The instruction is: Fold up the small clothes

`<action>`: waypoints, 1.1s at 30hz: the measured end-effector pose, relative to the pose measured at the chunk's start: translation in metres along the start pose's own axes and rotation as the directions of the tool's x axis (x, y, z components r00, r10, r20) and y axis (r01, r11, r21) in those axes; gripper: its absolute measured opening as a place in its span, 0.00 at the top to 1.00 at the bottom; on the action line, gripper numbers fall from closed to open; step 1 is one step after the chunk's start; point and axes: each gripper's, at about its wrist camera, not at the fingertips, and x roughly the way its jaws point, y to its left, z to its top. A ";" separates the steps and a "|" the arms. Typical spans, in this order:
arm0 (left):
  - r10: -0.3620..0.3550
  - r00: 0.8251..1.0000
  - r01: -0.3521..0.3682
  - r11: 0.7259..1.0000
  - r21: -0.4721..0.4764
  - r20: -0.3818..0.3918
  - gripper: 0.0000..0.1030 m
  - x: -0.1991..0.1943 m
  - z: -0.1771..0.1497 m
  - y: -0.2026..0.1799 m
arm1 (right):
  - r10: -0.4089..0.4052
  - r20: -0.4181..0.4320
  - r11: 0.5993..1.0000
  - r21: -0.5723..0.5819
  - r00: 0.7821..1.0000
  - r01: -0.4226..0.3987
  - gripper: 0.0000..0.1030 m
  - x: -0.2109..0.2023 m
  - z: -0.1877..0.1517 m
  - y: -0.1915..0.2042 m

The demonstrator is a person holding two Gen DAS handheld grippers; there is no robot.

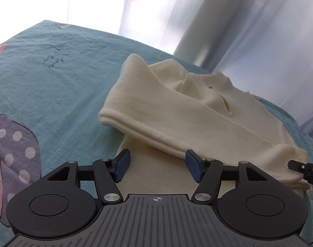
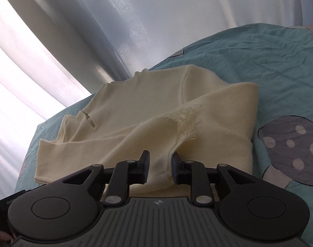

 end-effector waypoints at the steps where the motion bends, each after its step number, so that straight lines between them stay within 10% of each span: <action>1: 0.003 1.000 -0.003 1.000 0.000 0.003 0.36 0.000 0.001 0.000 | -0.017 0.009 0.999 -0.031 1.000 0.018 0.94 0.000 0.000 0.005; 9: 0.050 0.999 -0.050 0.998 -0.026 0.019 0.34 0.003 0.010 0.012 | -0.185 0.234 0.950 -0.207 0.955 0.235 0.97 -0.036 0.008 0.024; 19: 0.088 0.995 -0.088 0.996 0.009 0.044 0.34 -0.006 0.012 0.006 | -0.280 0.204 0.935 -0.162 0.938 0.314 0.97 -0.028 0.003 -0.004; 25: 0.033 0.990 -0.041 0.997 0.058 0.139 0.26 -0.022 0.031 -0.013 | -0.397 0.279 0.881 -0.152 0.874 0.449 0.93 -0.040 0.010 0.001; 29: -0.042 0.990 0.024 0.991 0.133 0.133 0.25 0.006 0.033 -0.051 | -0.227 0.260 0.931 -0.224 0.939 0.287 0.93 -0.024 0.012 0.035; 33: -0.031 0.989 -0.005 0.971 0.239 0.146 0.27 0.043 0.019 -0.087 | -0.100 0.177 0.900 -0.404 0.979 0.165 0.93 0.025 -0.013 0.082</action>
